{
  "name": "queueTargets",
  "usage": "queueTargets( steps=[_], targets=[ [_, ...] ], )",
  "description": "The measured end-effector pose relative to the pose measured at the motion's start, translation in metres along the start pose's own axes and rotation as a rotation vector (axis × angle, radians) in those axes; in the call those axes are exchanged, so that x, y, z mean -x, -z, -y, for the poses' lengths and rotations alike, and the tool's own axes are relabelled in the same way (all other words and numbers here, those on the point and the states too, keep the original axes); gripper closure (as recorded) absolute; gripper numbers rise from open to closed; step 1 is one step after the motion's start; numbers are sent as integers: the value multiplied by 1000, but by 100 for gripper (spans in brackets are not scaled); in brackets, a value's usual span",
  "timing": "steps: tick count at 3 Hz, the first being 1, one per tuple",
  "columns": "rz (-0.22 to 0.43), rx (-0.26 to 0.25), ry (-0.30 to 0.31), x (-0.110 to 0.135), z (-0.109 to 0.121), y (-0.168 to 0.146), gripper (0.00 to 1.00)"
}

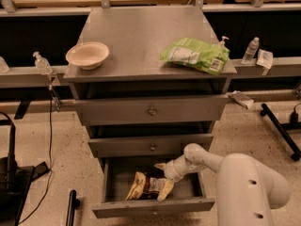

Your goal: Pick brown chip bag from bottom drawer and place on counter

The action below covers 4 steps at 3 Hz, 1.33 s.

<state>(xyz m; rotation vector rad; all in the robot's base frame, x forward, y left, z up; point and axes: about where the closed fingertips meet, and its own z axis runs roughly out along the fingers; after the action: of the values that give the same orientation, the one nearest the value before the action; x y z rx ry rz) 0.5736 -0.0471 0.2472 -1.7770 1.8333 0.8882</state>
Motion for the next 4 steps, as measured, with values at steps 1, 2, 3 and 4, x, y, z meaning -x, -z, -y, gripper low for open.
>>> queueTargets(
  steps=[1, 2, 3, 4],
  targets=[
    [17, -13, -12, -3, 29, -31, 0],
    [56, -60, -13, 2, 46, -45, 17],
    [121, -94, -8, 11, 49, -57, 47],
    [161, -109, 4, 18, 47, -60, 72]
  ],
)
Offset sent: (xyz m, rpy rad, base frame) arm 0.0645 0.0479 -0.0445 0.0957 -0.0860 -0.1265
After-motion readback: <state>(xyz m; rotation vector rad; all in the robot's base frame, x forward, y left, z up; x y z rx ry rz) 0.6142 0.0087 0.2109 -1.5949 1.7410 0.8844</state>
